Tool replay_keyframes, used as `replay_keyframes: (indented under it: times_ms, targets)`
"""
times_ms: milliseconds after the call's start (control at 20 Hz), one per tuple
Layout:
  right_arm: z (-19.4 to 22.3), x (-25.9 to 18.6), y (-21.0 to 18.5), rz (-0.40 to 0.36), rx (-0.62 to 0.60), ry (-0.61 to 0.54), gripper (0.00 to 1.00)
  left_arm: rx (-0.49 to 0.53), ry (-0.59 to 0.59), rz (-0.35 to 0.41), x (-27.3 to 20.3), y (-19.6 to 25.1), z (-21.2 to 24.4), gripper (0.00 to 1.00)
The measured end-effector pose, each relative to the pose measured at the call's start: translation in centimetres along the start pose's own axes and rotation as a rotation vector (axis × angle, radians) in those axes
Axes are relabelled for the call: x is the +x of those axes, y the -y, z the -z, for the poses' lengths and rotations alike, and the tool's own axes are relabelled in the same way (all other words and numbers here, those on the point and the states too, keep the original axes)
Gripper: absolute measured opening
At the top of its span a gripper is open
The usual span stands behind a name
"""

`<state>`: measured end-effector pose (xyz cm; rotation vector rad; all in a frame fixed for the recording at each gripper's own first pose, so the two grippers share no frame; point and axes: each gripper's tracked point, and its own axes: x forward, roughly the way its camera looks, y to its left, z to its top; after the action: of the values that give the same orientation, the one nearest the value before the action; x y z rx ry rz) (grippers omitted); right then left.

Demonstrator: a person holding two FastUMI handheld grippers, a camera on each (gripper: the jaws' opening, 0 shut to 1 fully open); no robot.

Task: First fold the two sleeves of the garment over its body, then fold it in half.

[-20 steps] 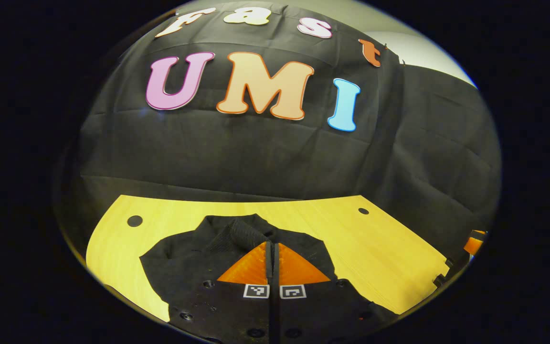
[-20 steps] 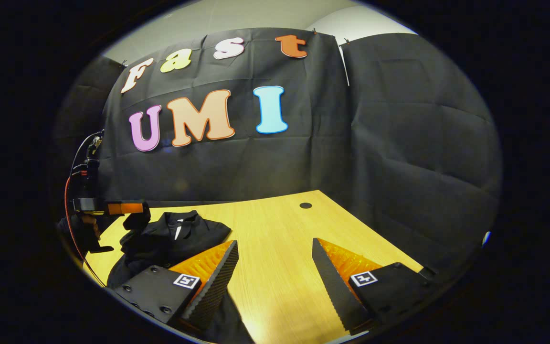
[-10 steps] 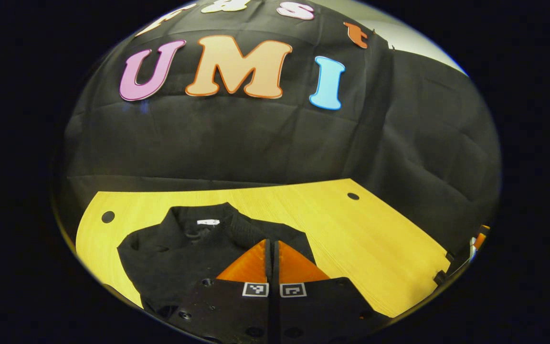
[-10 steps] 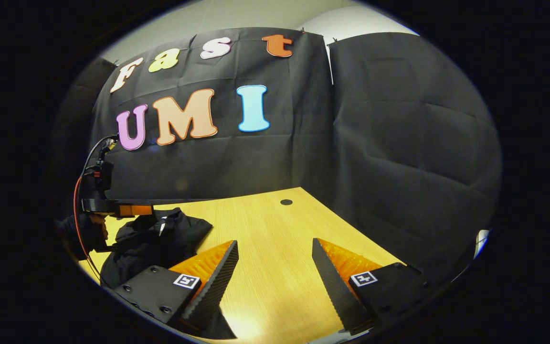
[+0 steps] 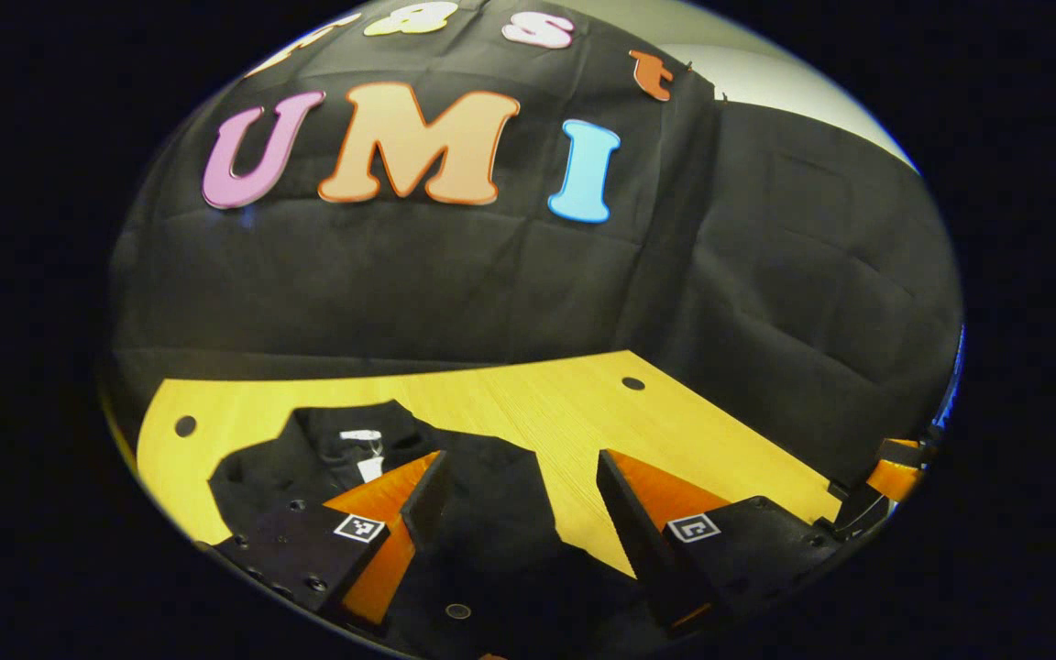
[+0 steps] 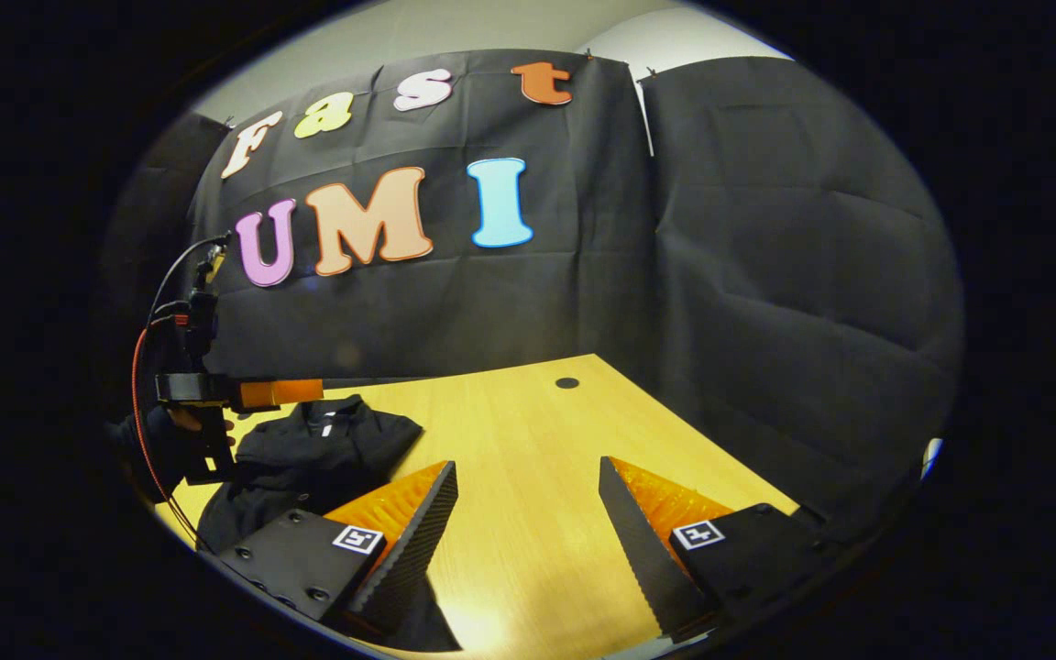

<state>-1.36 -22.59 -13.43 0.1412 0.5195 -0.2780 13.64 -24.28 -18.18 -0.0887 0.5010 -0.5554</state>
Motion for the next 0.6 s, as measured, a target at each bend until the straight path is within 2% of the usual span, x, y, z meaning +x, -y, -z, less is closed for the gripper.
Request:
replay_keyframes:
  times_ms: [100,250,400,600]
  targets:
    - [0.1,0.9,-1.2,-0.059,-0.016,-0.003,0.98,0.015,0.033,-0.046,-2.8,-1.0,-0.5,0.95]
    - [0.6,1.6,-2.9,-0.145,-0.053,-0.010,0.99,0.055,0.086,-0.154,-7.5,-3.3,-0.6,0.95]
    - [0.5,1.5,-4.3,-0.186,-0.076,-0.001,0.99,0.048,0.123,-0.221,-12.4,-4.9,0.3,0.94]
    - [1.9,0.5,-6.5,-0.222,-0.095,-0.007,0.98,0.032,0.081,-0.312,-18.3,-7.3,4.2,0.94]
